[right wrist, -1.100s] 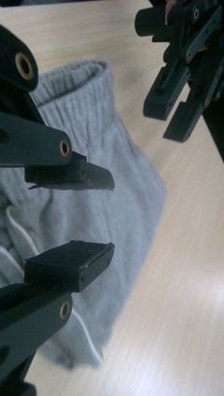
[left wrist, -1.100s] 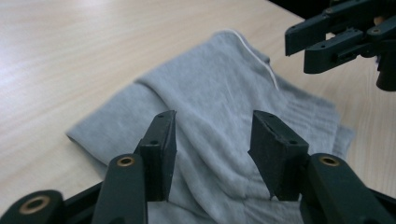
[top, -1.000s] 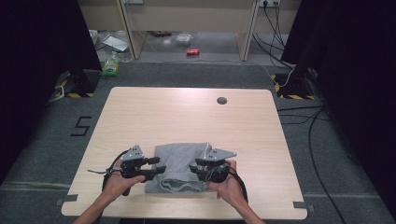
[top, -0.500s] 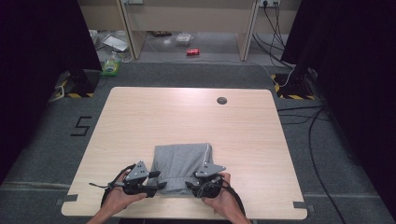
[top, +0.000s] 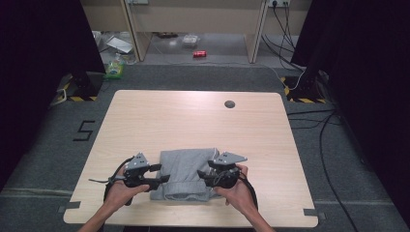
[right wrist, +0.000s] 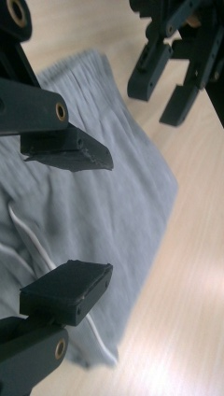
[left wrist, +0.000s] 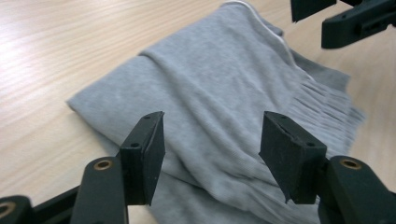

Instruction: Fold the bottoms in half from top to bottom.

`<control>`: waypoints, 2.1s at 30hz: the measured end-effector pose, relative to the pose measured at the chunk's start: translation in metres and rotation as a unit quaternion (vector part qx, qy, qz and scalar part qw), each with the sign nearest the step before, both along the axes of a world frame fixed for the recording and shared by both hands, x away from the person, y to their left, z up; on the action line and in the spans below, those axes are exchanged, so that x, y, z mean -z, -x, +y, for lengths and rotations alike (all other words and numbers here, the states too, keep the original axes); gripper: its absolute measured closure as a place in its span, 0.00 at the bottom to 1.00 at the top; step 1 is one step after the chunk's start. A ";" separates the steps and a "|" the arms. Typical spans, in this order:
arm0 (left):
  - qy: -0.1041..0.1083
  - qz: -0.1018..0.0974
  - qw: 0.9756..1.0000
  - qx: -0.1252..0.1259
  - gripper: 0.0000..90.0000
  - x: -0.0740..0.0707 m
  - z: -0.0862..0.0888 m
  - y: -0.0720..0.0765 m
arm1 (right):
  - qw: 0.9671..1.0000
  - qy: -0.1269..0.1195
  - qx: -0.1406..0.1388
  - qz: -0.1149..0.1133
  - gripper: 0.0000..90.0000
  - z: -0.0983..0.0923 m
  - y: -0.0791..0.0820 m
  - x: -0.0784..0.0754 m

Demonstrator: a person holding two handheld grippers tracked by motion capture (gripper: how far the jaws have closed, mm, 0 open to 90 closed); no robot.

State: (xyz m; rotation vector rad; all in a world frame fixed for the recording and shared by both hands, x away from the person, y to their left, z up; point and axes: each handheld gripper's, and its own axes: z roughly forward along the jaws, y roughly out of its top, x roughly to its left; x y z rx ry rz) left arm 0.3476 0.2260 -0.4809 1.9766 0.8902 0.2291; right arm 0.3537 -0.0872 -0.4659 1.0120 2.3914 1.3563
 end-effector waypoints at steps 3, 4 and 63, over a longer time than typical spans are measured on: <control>-0.002 0.003 1.000 -0.013 0.43 -0.001 0.003 -0.009 | 1.000 0.001 0.015 -0.005 0.48 -0.004 -0.011 -0.002; -0.001 0.003 1.000 -0.016 0.43 -0.001 0.004 -0.011 | 1.000 0.003 0.021 -0.007 0.48 -0.005 -0.015 -0.002; -0.032 0.038 0.994 -0.102 0.41 0.022 0.015 -0.082 | 0.992 0.007 0.122 0.025 0.45 -0.039 -0.079 0.019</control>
